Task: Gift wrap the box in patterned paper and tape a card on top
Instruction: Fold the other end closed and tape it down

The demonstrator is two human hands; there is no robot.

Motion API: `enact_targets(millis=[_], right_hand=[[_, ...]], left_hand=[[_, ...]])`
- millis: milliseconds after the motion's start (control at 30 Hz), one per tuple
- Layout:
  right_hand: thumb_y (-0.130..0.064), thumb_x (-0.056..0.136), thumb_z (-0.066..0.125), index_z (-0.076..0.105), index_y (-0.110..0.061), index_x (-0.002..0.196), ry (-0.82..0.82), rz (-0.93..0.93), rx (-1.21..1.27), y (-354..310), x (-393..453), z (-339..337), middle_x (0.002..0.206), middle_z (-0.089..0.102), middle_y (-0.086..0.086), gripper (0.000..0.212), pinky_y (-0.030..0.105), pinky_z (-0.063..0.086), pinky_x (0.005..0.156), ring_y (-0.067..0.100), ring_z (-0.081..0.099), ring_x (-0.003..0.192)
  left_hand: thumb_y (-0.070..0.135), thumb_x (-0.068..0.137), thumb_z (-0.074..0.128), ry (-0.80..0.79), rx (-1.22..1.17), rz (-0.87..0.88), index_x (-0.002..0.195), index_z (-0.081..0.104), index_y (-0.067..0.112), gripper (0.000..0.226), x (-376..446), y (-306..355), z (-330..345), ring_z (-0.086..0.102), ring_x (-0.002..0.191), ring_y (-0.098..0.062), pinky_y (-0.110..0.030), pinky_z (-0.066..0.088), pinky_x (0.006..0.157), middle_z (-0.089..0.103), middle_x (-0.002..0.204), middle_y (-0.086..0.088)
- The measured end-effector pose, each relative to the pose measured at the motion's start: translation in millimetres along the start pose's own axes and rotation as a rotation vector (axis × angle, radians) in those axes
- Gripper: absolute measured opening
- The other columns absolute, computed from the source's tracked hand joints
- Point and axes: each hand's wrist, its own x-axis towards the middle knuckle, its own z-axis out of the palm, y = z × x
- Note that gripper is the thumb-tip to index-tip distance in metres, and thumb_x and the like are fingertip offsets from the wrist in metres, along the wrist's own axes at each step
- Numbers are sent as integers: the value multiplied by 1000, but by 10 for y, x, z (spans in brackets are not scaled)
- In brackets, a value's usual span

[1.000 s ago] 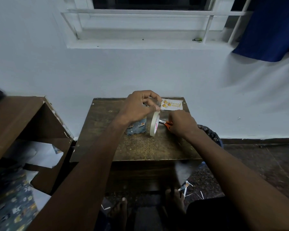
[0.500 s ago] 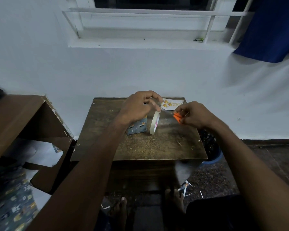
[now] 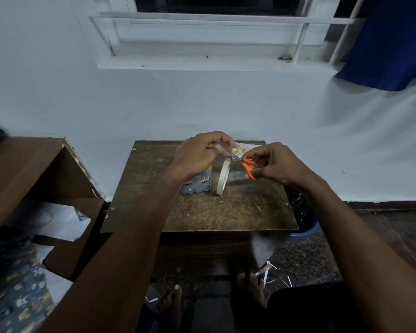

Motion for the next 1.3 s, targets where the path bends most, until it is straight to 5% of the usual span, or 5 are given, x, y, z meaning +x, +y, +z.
enact_targets(millis=[667, 1000, 1133, 1200, 1300], right_hand=[[-9, 70, 88, 80, -27, 96, 63, 27, -151, 46, 45, 2, 85, 72, -14, 33, 22, 45, 66, 1, 64, 68], [-27, 88, 81, 79, -22, 108, -25, 201, -618, 41, 113, 354, 109, 73, 5, 21, 35, 56, 83, 25, 68, 101], [-34, 76, 93, 70, -30, 131, 21, -11, -196, -88, 78, 310, 113, 73, -18, 60, 25, 51, 80, -2, 67, 87], [-25, 86, 86, 73, -26, 127, -43, -120, -17, -159, 64, 342, 94, 71, -29, 44, 11, 43, 73, -11, 63, 77], [-17, 98, 72, 77, -9, 99, -42, -144, 90, -215, 46, 391, 75, 73, -3, 10, 14, 45, 66, 0, 66, 66]], left_hand=[[24, 99, 64, -23, -28, -41, 145, 48, 36, 50, -34, 3, -47, 69, 109, -4, -43, 52, 104, 79, 92, 23], [26, 85, 86, -33, -34, 73, 145, 50, 32, 70, -12, -93, -58, 70, 107, -4, -47, 48, 108, 78, 92, 21], [21, 85, 87, -70, -98, 77, 146, 50, 29, 71, -15, -90, -88, 69, 109, -3, -43, 47, 109, 80, 93, 15], [19, 84, 87, -71, -133, 79, 145, 51, 28, 72, -20, -88, -93, 70, 107, -5, -42, 47, 108, 80, 93, 13], [14, 83, 88, -8, -181, 115, 140, 55, 24, 67, -25, -91, -74, 71, 105, -9, -39, 47, 103, 79, 92, 13]])
